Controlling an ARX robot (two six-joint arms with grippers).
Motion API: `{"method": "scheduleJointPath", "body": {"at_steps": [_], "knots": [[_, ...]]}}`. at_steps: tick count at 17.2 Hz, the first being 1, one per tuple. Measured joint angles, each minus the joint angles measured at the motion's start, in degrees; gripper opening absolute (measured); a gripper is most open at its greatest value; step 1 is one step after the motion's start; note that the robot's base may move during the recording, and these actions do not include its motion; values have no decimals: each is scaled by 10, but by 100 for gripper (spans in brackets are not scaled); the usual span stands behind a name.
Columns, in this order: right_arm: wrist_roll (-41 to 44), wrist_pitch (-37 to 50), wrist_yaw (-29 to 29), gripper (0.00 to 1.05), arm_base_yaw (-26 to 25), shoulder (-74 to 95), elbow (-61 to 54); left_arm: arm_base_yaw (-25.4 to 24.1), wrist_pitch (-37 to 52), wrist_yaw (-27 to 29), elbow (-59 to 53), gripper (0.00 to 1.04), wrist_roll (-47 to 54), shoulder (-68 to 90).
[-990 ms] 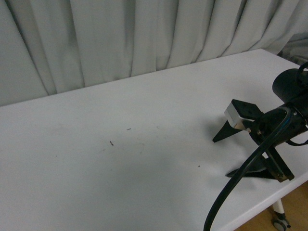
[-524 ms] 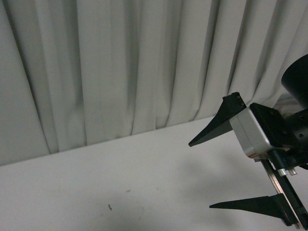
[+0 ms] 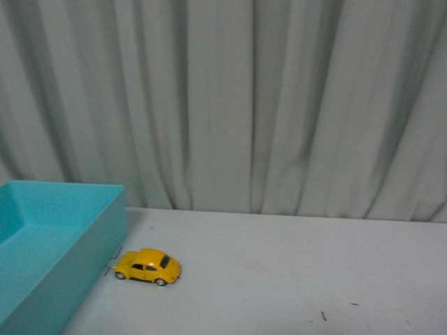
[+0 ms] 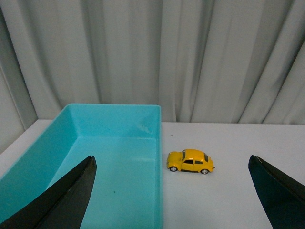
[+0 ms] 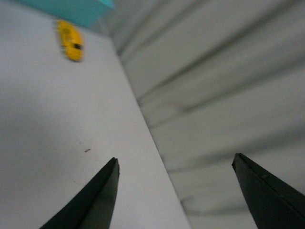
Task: Wind up and store yellow beetle toy
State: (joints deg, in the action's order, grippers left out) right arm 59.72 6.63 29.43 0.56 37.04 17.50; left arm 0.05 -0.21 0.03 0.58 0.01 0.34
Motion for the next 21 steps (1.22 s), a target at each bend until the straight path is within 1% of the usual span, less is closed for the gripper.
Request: {"method": "scheduleJointPath", "body": {"at_steps": [1,2,3,4,5,7,8,12,18,19,20,21], "knots": [[-89,45,-87,66,1,-39,-31,0,0,0,0,98,0,0],[-224,72,-189,57,-4,-78,-49,0,0,0,0,98,0,0],[-331,67,-252,48,-9,-115,-59,0,0,0,0,98,0,0],[-453,63,-288,34,-9,-156,-81,0,0,0,0,98,0,0],[-509,61,-292,25,-9,-163,-91,0,0,0,0,98,0,0],[-554,55,-292,9,-9,-175,-107,0,0,0,0,98,0,0],[-564,54,-292,2,-9,-182,-112,0,0,0,0,98,0,0],[-584,44,-293,2,-9,-217,-131,0,0,0,0,98,0,0],[-587,15,-293,2,-9,-266,-153,0,0,0,0,98,0,0],[-587,-59,-292,2,-9,-334,-169,0,0,0,0,98,0,0],[-588,-68,-294,2,-9,-369,-169,0,0,0,0,98,0,0],[-588,-62,-294,2,-9,-369,-166,0,0,0,0,98,0,0]]}}
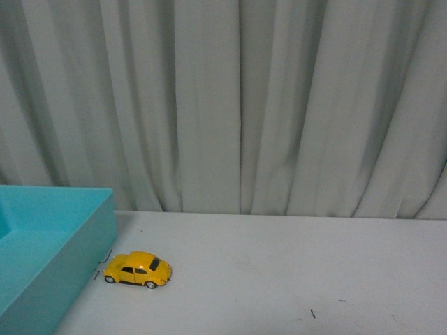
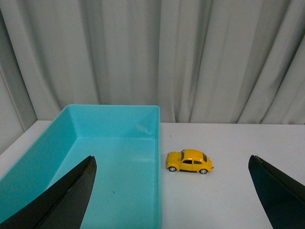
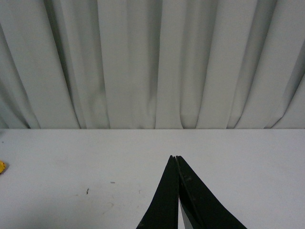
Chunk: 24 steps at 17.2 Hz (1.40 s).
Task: Wind up and store yellow beetle toy
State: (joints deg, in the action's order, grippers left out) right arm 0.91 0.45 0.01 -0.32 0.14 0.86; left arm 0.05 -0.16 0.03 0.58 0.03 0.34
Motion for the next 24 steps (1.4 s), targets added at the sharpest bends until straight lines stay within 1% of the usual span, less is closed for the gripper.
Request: {"method": "scheduleJointPath", "body": {"at_steps": [1,5,6,7,9,10,12,13,14,15,16,17,18,19,21,22,23,24], "knots": [[0,-12,0,2,0,1,-2,0,0,0,0,98,0,0],[0,-7,0,2,0,0,-2,0,0,0,0,98,0,0],[0,-7,0,3,0,0,-2,0,0,0,0,98,0,0],[0,-7,0,12,0,0,-2,0,0,0,0,98,0,0],[0,-7,0,35,0,0,-2,0,0,0,0,98,0,0],[0,-7,0,44,0,0,-2,0,0,0,0,98,0,0],[0,-7,0,67,0,0,-2,0,0,0,0,98,0,0],[0,-7,0,76,0,0,-2,0,-4,1,0,98,-2,1],[0,-7,0,86,0,0,-2,23,-111,49,38,98,-50,35],[-1,-7,0,95,0,0,-2,50,-198,104,92,98,-117,120],[-1,-6,2,100,0,0,-2,48,-245,118,139,98,-175,176],[-1,-7,-1,97,0,0,-2,31,-240,120,174,98,-222,205],[-1,-7,0,98,0,1,-2,14,-203,115,213,98,-238,233],[0,-6,1,98,0,1,-2,-3,-146,105,262,98,-233,278],[-1,-7,0,98,0,0,-2,-18,-69,74,312,98,-191,372],[-1,-7,0,98,0,0,-2,-20,-30,67,337,98,-158,447],[-1,-7,0,98,0,0,-2,-17,3,53,378,98,-120,544],[-1,-7,0,98,0,0,-2,-7,21,53,421,98,-88,620]]}}
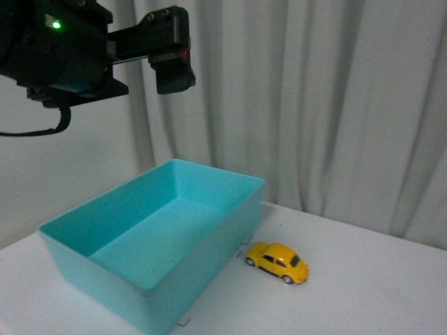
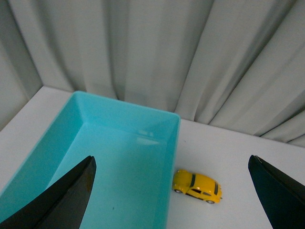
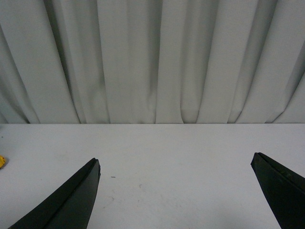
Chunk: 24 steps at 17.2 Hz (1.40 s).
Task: Wind up and store yellow beetle toy
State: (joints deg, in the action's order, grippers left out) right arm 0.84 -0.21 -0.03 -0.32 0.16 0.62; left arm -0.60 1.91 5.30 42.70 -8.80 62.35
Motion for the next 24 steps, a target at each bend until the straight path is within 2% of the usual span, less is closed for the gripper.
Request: {"method": "scheduleJointPath", "body": {"at_steps": [2,5,7,9,11,13,17,20,24], "knots": [[0,0,0,98,0,0,0,39,2,-31,138,98,82,155],[0,0,0,98,0,0,0,79,-30,-70,253,98,188,273],[0,0,0,98,0,0,0,100,-83,-95,318,98,304,349],[0,0,0,98,0,0,0,103,-137,-118,361,98,403,393],[0,0,0,98,0,0,0,99,-224,-128,419,98,553,444],[0,0,0,98,0,0,0,97,-300,-116,458,98,699,489],[0,0,0,98,0,0,0,107,-384,-78,511,98,876,558],[0,0,0,98,0,0,0,123,-426,-60,545,98,945,601],[0,0,0,98,0,0,0,140,-469,-28,573,98,974,659]]}}
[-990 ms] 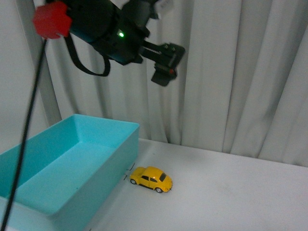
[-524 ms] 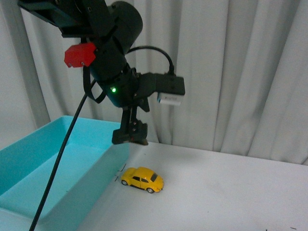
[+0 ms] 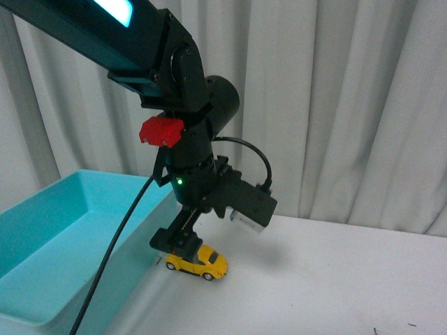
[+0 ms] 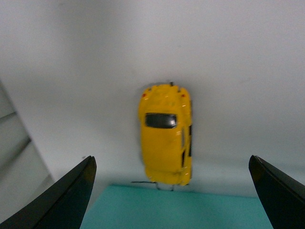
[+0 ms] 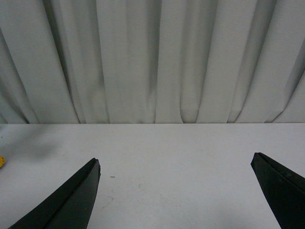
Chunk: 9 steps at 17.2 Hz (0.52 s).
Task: Wind up and store yellow beetle toy
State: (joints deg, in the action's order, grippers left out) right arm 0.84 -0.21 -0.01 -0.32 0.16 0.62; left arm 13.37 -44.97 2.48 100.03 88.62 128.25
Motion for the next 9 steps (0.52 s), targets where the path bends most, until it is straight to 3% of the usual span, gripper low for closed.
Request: {"method": "scheduleJointPath", "body": {"at_steps": [9], "knots": [[0,0,0,98,0,0,0,-5,-3,42,61,98,-120,87]]}}
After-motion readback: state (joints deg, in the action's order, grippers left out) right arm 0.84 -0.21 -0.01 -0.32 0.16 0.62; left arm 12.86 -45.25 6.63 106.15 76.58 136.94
